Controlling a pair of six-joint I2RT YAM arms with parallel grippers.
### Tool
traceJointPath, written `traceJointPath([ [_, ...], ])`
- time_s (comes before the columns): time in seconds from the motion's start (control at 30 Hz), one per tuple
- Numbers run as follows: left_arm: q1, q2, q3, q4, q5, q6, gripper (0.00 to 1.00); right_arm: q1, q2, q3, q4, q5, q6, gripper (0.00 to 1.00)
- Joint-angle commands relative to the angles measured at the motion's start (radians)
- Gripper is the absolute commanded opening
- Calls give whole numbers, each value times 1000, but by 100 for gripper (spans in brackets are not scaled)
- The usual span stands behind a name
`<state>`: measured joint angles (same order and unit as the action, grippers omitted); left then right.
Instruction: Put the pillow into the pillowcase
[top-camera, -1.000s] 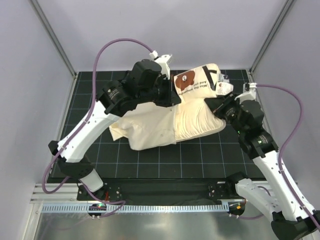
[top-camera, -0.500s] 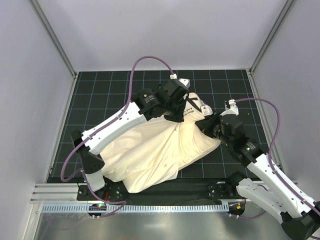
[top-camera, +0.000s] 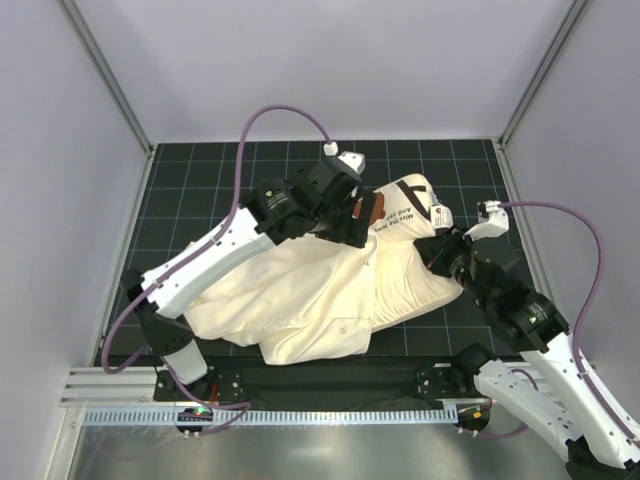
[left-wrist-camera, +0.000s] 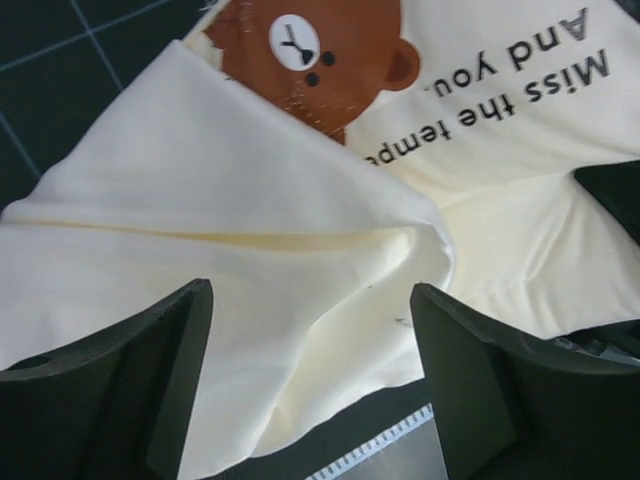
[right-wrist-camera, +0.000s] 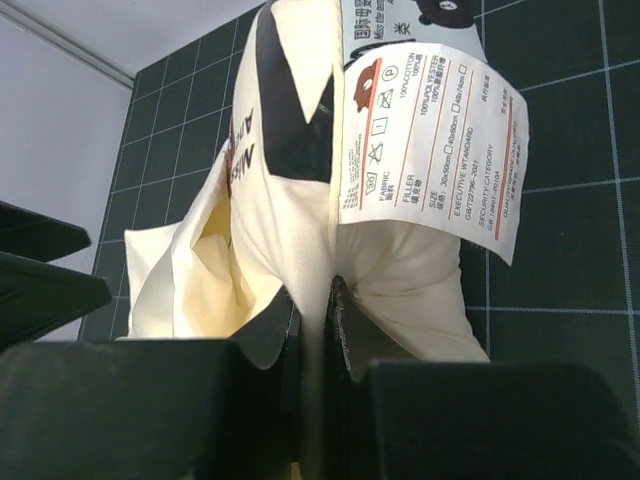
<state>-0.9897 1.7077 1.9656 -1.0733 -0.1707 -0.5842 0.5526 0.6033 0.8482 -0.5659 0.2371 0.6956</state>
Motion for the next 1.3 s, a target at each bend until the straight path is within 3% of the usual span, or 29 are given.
traceJointPath([
  [0.0,16,-99,-11,-46,-133,21,87,0,-20,94,106,48,-24,4],
  [0.13,22,-68,-54,-54,-119,29,92,0,6,130,100,28,-47,4],
  [0.3,25,-45,-293,243,72,38,90,0,75,244,95,-5,-102,4],
  [0.4,25,36,-307,364,222,23,74,-2,111,334,93,-9,-152,4],
  [0.43,23,55,-300,398,262,14,57,0,121,388,89,-7,-168,4],
  [0.5,20,104,-265,493,355,0,39,-2,166,451,71,-4,-221,4],
  [0.53,13,118,-210,516,378,-8,23,0,188,525,57,4,-237,4],
  [0.63,3,176,-28,596,416,-32,0,-3,266,699,3,27,-326,4],
  [0.87,-1,253,294,762,438,-97,0,-2,473,1188,-168,-137,-432,4],
  [0.93,-1,236,274,836,436,-111,0,-2,513,1268,-193,-197,-423,4],
  [1.0,8,159,116,915,425,-127,0,0,541,1249,-187,-298,-406,4],
  [1.07,31,78,-21,981,393,-143,0,4,526,1117,-125,-346,-378,4],
  [1.1,40,49,-159,987,386,-143,0,10,512,1047,-86,-354,-370,4],
  [1.17,80,-31,-316,1048,373,-141,0,55,468,818,21,-355,-337,4],
  [1.2,104,-58,-515,1068,372,-137,0,81,457,751,55,-352,-326,4],
  [1.27,118,-156,-713,1169,305,-122,0,174,440,577,131,-265,-323,4],
])
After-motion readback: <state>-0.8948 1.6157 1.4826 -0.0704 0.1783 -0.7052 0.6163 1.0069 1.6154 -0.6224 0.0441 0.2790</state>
